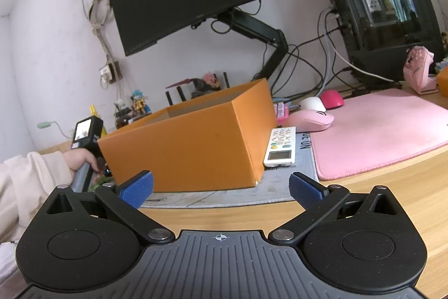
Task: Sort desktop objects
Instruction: 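Close the left tool on the blue Philips shaver, then lift the shaver with the left tool and carry it over the box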
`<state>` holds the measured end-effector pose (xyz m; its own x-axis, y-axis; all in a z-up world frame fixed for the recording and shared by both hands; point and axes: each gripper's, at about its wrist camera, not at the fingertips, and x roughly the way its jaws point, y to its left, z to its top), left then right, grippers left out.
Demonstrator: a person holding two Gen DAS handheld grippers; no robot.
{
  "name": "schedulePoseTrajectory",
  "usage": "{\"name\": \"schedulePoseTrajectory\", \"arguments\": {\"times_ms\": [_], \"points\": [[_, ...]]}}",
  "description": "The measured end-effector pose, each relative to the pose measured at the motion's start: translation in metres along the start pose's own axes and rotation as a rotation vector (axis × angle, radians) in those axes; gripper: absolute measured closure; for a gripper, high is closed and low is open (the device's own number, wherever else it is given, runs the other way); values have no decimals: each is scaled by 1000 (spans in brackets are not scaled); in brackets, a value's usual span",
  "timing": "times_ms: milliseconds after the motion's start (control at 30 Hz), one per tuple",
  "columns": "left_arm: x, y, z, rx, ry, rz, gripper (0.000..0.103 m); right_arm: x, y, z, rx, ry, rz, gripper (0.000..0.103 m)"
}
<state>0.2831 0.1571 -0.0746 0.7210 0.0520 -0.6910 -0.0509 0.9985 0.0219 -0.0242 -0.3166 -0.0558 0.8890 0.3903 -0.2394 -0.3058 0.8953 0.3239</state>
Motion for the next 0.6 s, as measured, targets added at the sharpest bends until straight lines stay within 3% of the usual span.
{"name": "schedulePoseTrajectory", "arguments": {"times_ms": [33, 100, 600], "points": [[-1, 1, 0, -2, -4, 5, 49, 0, 0, 0, 1, 0, 0, 0], [-2, 2, 0, -9, -10, 11, 56, -1, -1, 0, 2, -1, 0, 0], [-20, 21, -10, -117, -80, -8, 56, -3, -5, 1, 15, -5, 0, 0]]}}
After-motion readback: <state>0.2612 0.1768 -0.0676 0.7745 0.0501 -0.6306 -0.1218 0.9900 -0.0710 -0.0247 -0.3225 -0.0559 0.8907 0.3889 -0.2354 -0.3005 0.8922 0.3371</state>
